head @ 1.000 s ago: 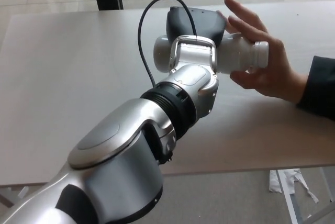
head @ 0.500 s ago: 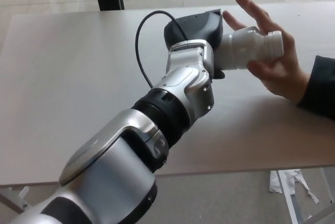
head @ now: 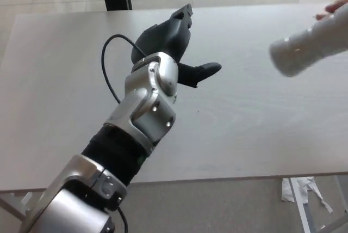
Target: Pick up a bottle and hand it
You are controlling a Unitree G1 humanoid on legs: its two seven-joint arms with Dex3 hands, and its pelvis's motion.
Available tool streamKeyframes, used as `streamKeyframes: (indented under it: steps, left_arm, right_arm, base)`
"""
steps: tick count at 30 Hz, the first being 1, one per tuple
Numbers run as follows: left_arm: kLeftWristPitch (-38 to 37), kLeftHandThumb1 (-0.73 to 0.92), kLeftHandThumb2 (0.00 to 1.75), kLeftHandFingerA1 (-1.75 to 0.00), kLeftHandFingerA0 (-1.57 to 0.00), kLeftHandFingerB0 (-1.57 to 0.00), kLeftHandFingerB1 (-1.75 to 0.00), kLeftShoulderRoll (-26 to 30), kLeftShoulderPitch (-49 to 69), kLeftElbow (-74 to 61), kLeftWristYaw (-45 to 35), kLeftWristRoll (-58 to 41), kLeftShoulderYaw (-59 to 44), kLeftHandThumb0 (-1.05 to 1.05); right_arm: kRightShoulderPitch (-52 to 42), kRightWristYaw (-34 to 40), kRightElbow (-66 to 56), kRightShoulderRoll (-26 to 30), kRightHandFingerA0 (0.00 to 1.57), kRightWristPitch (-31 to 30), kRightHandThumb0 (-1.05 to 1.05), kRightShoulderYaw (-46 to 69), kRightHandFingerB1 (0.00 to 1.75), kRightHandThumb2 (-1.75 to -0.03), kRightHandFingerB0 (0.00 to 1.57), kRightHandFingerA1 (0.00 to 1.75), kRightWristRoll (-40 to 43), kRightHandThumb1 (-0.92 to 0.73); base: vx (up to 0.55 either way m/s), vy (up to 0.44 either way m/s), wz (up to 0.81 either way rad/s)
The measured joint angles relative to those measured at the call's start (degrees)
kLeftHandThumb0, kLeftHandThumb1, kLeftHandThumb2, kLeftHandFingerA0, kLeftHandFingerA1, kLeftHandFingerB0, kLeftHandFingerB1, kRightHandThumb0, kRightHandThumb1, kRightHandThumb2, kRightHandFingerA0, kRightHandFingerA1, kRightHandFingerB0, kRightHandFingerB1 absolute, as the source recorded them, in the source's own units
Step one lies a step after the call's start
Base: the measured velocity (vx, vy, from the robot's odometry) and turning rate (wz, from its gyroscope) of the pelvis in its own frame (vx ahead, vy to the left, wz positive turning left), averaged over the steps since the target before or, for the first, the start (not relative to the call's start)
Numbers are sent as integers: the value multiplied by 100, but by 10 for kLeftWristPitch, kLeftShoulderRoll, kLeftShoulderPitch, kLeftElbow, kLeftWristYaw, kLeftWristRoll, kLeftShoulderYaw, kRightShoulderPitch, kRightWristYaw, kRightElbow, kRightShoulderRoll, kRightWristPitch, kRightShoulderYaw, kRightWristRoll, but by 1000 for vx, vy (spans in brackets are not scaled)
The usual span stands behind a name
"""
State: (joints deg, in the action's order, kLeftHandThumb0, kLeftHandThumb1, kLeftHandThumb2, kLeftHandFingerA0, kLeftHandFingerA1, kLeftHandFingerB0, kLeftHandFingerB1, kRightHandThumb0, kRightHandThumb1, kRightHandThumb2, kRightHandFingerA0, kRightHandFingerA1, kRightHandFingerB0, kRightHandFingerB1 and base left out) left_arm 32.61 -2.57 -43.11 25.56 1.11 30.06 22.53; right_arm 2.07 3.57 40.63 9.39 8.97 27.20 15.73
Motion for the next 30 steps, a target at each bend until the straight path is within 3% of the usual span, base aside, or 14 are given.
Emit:
streamKeyframes:
  steps: [2,3,4,5,7,8,12,13,14,15,16,17,27,30]
  left_arm:
    - [-1,52,84,-29,0,0,0,23,31,-39,-5,-2,-22,-87]
    - [-2,52,84,-34,0,0,0,35,48,-58,-8,-3,-35,-88]
    - [-2,54,86,-38,-1,0,-3,43,60,-70,-9,-4,-43,-91]
    - [-3,55,93,-41,-1,0,-15,54,75,-87,-11,-5,-55,-87]
    - [-5,56,92,-49,0,0,-13,75,108,-116,-17,-10,-83,-89]
    - [-8,55,97,-63,-1,0,-23,90,132,-137,-20,-14,-109,-89]
    - [-8,67,60,-94,0,0,-27,134,203,-181,-30,-23,-190,-92]
    - [-8,52,100,-69,-1,0,-39,145,221,-190,-32,-25,-213,-93]
    - [-8,67,61,-93,0,0,-32,152,232,-195,-33,-27,-227,-91]
    - [-9,54,99,-67,-2,0,-35,165,252,-202,-36,-30,-253,-95]
    - [-8,67,61,-95,0,0,-28,171,263,-205,-36,-32,-267,-93]
    - [-9,54,102,-69,0,0,-38,179,277,-209,-38,-34,-285,-95]
    - [-10,49,95,-74,-8,0,-33,234,424,-230,-46,-63,-488,-89]
    - [-15,61,58,-93,-5,0,-46,246,463,-227,-48,-77,-550,-87]
  right_arm:
    - [0,0,0,0,149,0,-105,0,109,-126,22,138,-1,-47]
    - [0,0,1,1,145,0,-38,0,86,-91,43,134,-1,-1]
    - [0,0,2,1,102,0,-105,0,155,-93,1,147,-1,-47]
    - [0,0,4,2,143,0,-105,0,107,-117,20,140,-1,-36]
    - [0,0,8,5,152,0,-105,0,144,-88,5,130,-2,-50]
    - [1,0,13,7,157,0,-105,0,108,-115,25,149,-2,-32]
    - [1,0,20,15,157,0,-105,1,108,-122,24,167,-2,-36]
    - [1,0,21,17,157,0,-105,2,109,-126,23,175,-2,-40]
    - [1,0,21,19,157,0,-105,2,108,-125,23,174,-2,-40]
    - [1,0,22,21,157,0,-105,2,108,-124,25,170,-2,-39]
    - [1,1,22,22,157,0,-105,2,110,-125,27,172,-2,-41]
    - [1,1,23,23,157,0,-105,3,111,-124,27,175,-2,-41]
    - [1,1,48,40,157,0,-105,4,112,-125,26,173,-2,-40]
    - [1,2,60,49,157,0,-105,5,112,-125,26,173,-2,-40]
  base:
    - [0,0,0]
    - [0,0,0]
    - [0,0,0]
    - [0,0,0]
    - [0,0,0]
    - [0,0,0]
    - [0,0,0]
    - [0,0,0]
    - [0,0,0]
    - [0,0,0]
    - [0,0,0]
    - [0,0,0]
    - [0,0,0]
    - [0,0,0]
